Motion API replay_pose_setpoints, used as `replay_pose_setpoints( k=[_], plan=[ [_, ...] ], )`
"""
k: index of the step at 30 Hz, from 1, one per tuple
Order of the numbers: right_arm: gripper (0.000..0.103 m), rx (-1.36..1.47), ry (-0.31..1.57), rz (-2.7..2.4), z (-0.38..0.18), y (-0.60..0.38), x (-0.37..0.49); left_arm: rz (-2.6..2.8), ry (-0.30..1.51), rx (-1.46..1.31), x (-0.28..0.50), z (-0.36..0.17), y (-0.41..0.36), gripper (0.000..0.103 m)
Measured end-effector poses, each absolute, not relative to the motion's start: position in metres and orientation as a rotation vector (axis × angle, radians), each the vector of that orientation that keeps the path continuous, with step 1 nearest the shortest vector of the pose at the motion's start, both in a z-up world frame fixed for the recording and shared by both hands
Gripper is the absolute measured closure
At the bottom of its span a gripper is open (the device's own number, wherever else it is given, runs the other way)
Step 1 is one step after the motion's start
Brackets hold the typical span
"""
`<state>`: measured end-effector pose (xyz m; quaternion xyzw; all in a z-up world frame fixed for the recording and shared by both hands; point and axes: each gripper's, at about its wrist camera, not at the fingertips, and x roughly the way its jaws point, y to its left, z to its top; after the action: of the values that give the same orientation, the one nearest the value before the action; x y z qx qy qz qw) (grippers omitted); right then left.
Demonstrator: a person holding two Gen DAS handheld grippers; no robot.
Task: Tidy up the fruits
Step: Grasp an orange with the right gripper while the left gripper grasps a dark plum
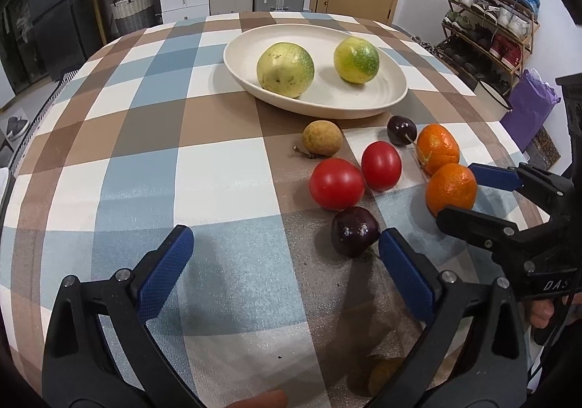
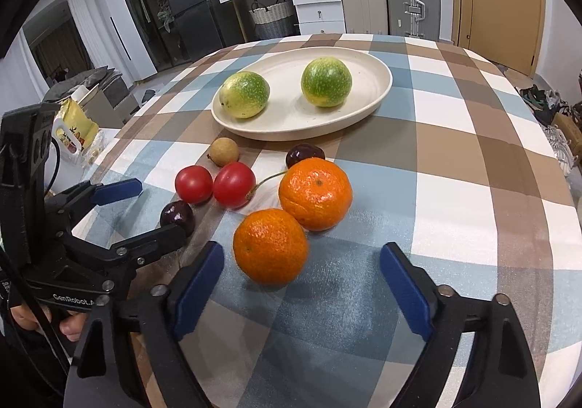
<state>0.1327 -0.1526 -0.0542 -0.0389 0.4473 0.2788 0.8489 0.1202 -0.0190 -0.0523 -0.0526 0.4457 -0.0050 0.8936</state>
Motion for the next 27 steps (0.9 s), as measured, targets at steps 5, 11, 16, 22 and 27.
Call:
replay_pose_setpoints(
  k=[5, 11, 16, 22, 27],
  plan=[
    [0.024, -0.103, 0.934, 0.602, -0.054, -0.145, 0.13, -0.026, 0.921, -0.101, 0.121, -0.052, -0.021, 0.007],
    [0.032, -0.1, 0.931, 0.613, -0.054, -0.143, 0.128, -0.053, 0.917, -0.08, 0.121, -0.051, -0.028, 0.019],
    [0.037, -0.089, 0.925, 0.624, -0.052, -0.144, 0.127, -0.106, 0.906, -0.089, 0.117, -0.049, -0.031, 0.03],
    [0.045, -0.089, 0.921, 0.637, -0.052, -0.143, 0.126, -0.194, 0.896, -0.09, 0.11, -0.047, -0.04, 0.05],
    [0.05, -0.092, 0.915, 0.647, -0.052, -0.142, 0.125, -0.242, 0.897, -0.119, 0.108, -0.046, -0.041, 0.064]
  ],
)
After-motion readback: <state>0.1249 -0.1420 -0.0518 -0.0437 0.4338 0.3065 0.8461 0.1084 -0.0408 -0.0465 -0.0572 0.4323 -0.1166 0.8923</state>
